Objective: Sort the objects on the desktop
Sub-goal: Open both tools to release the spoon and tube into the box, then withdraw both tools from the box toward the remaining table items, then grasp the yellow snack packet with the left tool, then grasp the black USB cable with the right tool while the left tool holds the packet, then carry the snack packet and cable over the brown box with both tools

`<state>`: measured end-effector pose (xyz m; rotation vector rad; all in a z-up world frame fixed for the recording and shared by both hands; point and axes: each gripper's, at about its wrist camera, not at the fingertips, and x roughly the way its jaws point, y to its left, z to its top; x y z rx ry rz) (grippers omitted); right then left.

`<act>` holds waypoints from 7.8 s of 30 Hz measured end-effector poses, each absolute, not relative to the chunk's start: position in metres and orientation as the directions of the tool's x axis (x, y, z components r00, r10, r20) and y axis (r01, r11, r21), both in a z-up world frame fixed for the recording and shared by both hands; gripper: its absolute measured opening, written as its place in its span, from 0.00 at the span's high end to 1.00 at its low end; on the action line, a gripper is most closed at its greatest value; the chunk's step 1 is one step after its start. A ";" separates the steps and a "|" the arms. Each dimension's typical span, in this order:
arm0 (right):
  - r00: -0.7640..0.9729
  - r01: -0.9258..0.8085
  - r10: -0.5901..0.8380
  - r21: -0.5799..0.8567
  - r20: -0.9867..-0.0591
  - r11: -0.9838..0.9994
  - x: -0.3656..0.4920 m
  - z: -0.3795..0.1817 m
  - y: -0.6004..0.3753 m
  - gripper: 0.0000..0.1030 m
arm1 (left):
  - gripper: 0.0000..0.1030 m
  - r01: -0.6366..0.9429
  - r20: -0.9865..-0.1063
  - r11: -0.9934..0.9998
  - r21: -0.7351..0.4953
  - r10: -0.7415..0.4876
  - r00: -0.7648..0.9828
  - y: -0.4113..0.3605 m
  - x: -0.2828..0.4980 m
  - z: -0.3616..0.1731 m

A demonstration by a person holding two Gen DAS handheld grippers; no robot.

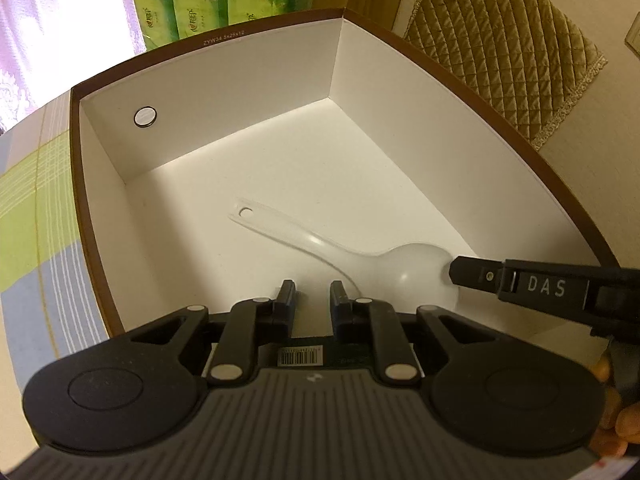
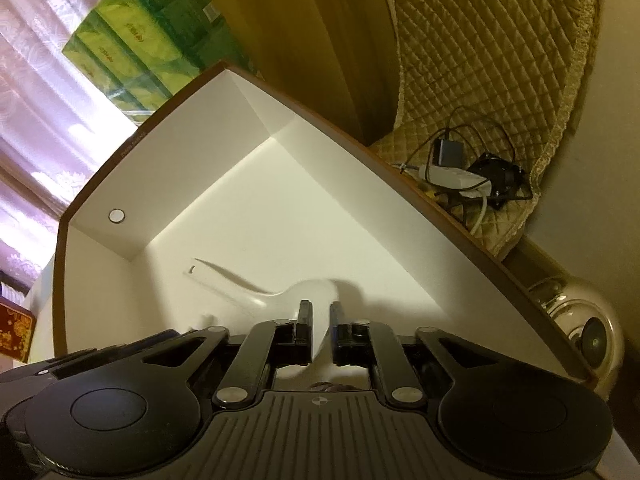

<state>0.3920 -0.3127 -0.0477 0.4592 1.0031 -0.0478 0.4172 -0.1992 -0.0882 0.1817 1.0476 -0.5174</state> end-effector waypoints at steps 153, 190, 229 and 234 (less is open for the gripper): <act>0.354 -0.866 0.434 -0.117 -0.829 0.485 0.184 -0.101 -0.072 0.64 | 0.68 -0.405 -0.808 0.750 -0.522 -0.282 0.517 0.232 0.148 -0.110; 0.267 -0.829 0.424 0.017 -0.865 0.559 0.177 -0.103 -0.089 0.67 | 0.78 -0.106 -0.890 0.980 -0.168 -0.105 0.443 0.153 0.196 -0.115; 0.505 -0.615 0.545 0.164 -0.670 0.771 0.177 0.017 -0.203 0.90 | 0.80 0.196 -0.746 0.964 -0.178 -0.262 0.612 0.044 0.186 -0.005; 0.587 -0.547 0.506 0.151 -0.633 0.823 0.192 0.040 -0.236 0.90 | 0.80 0.273 -0.709 0.945 -0.180 -0.317 0.630 0.008 0.204 0.011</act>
